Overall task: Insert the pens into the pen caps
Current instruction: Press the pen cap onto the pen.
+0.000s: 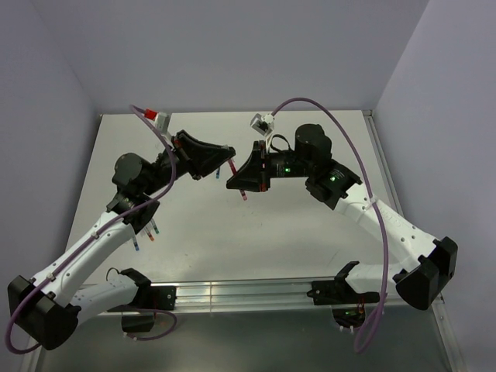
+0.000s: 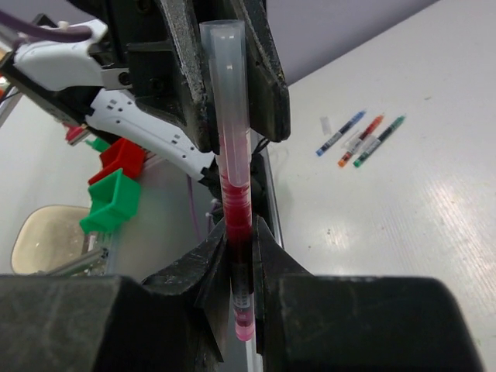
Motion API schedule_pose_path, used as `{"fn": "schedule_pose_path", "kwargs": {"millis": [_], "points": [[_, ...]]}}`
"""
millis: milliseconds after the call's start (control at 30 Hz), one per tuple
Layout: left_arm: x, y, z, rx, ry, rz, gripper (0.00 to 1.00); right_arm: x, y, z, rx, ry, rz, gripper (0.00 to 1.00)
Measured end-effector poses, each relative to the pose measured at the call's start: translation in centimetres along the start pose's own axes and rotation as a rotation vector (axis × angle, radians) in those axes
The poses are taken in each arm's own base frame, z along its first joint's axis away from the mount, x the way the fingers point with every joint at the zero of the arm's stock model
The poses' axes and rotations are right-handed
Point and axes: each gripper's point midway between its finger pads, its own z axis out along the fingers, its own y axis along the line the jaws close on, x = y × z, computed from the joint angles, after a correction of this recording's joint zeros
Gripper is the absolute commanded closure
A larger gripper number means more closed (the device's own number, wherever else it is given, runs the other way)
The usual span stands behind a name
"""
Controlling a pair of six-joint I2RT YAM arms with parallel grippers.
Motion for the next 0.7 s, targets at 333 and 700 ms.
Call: {"fn": "schedule_pose_path", "kwargs": {"millis": [333, 700], "points": [[-0.1, 2.8, 0.7, -0.220, -0.050, -0.020, 1.00, -0.3, -3.0, -0.4, 0.240, -0.004, 0.005, 1.00], [-0.2, 5.2, 1.3, -0.423, -0.099, -0.056, 1.00, -0.5, -5.6, -0.7, 0.550, 0.012, -0.065, 1.00]]}}
